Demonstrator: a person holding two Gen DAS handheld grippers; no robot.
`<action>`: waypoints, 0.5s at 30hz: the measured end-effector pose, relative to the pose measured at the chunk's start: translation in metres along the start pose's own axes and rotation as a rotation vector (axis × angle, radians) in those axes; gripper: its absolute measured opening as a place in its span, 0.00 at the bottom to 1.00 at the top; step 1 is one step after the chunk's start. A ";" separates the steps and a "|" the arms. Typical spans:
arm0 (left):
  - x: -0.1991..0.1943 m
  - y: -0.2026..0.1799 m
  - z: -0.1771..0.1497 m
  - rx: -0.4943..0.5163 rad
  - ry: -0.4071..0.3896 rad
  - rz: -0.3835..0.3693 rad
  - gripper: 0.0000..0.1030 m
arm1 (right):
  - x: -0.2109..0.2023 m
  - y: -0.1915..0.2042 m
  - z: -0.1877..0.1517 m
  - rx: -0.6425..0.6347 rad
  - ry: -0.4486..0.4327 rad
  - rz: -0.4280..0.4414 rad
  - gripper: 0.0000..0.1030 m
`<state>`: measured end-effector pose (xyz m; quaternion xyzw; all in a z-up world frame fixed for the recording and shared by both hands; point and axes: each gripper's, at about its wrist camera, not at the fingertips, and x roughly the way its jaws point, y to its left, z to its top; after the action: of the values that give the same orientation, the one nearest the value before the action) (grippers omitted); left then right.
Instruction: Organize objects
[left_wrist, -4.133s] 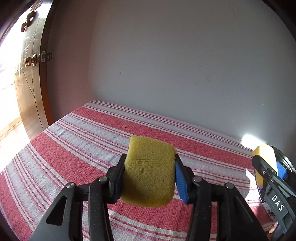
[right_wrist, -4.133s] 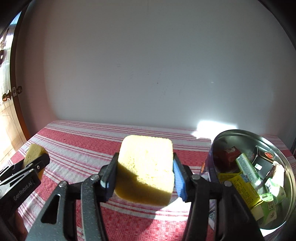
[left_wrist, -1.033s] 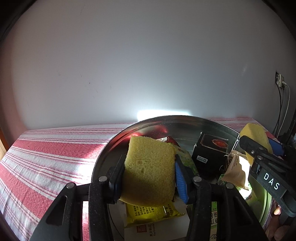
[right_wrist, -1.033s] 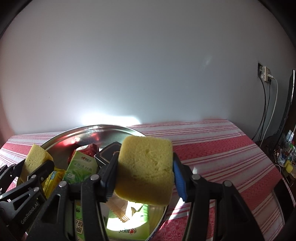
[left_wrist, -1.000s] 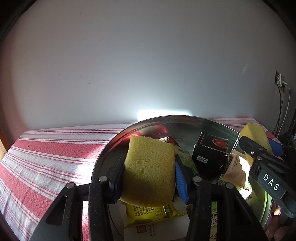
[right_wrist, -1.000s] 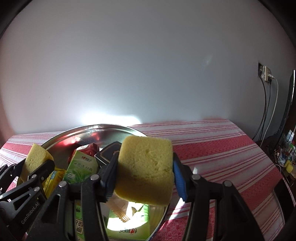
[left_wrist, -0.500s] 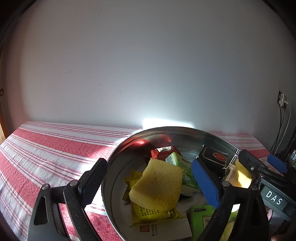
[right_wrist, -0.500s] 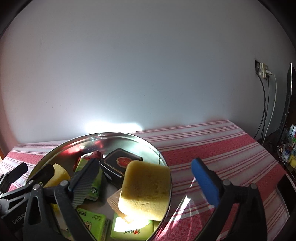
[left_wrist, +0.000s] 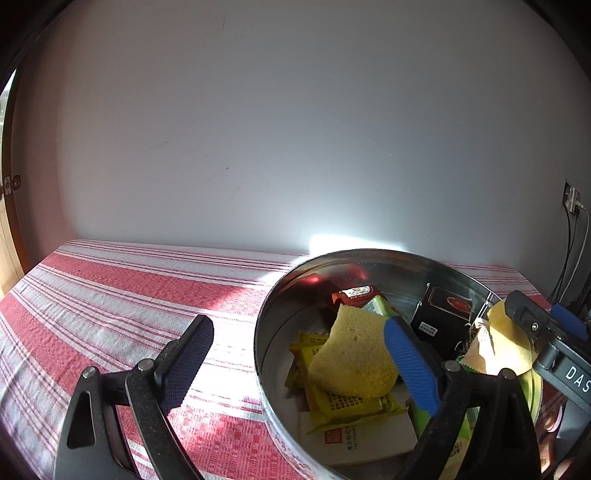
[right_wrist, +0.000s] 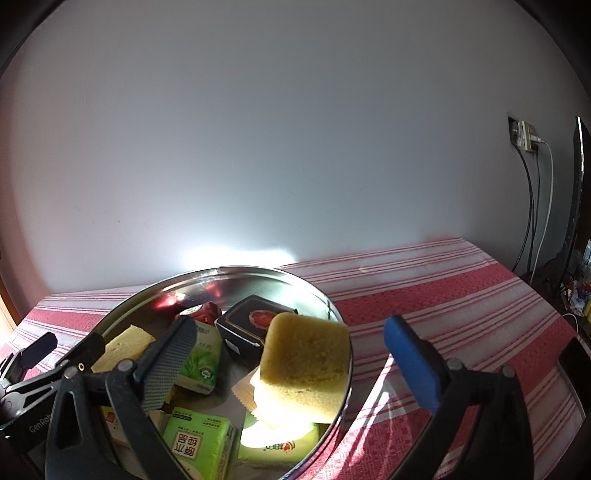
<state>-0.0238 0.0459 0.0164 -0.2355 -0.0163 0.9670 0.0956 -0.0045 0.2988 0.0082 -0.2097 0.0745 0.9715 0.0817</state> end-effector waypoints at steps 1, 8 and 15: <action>-0.002 0.002 -0.001 0.004 -0.004 0.007 0.92 | -0.002 0.000 -0.001 0.005 -0.003 0.002 1.00; -0.002 0.015 -0.011 0.022 -0.015 0.043 0.92 | -0.013 0.012 -0.009 0.010 -0.003 -0.009 1.00; -0.003 0.027 -0.015 0.001 -0.019 0.044 0.92 | -0.029 0.019 -0.016 0.029 -0.021 -0.023 1.00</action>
<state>-0.0190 0.0185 0.0020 -0.2265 -0.0113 0.9711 0.0741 0.0241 0.2734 0.0075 -0.1991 0.0854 0.9714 0.0969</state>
